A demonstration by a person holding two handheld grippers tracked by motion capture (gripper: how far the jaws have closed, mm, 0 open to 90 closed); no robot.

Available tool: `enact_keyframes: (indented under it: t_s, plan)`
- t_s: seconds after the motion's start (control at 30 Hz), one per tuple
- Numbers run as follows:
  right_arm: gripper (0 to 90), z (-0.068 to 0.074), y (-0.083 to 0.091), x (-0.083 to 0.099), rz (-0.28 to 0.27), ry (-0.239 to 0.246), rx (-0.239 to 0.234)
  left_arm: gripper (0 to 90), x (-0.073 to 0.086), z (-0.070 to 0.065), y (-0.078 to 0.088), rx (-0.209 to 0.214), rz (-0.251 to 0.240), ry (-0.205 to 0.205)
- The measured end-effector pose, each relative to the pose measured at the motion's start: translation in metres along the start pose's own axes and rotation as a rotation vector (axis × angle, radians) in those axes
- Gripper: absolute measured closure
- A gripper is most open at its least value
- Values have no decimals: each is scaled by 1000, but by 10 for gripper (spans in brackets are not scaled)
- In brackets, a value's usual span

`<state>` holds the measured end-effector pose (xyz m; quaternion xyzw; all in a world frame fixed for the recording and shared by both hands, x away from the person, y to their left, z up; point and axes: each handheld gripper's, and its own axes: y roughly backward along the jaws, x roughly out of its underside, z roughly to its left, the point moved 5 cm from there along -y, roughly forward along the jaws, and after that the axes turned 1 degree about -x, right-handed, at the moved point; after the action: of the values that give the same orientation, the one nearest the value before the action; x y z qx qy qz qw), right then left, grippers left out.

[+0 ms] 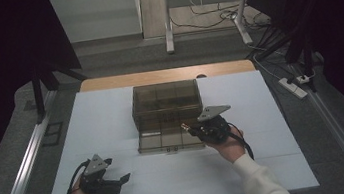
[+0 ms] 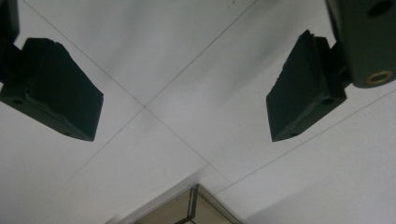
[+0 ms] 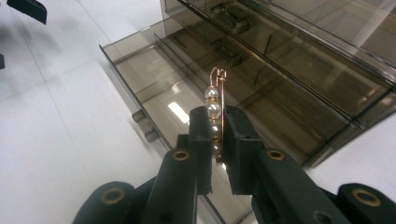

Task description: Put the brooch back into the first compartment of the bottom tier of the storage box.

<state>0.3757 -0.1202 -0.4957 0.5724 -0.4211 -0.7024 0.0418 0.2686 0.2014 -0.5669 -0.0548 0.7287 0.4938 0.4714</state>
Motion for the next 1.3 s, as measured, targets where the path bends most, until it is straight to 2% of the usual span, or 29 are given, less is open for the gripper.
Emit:
enact_keyframes:
  t_s: [0.6,0.97,1.3]
  plan:
    - [817,5,-22,-15,-23,21,-26,107,0,0,0,-5,-1,4]
    - [816,16,-39,-25,-19,36,-56,107,0,-2,-1,-2,1,-1]
    - [816,20,-47,-29,-12,44,-68,107,1,-1,-1,2,2,1]
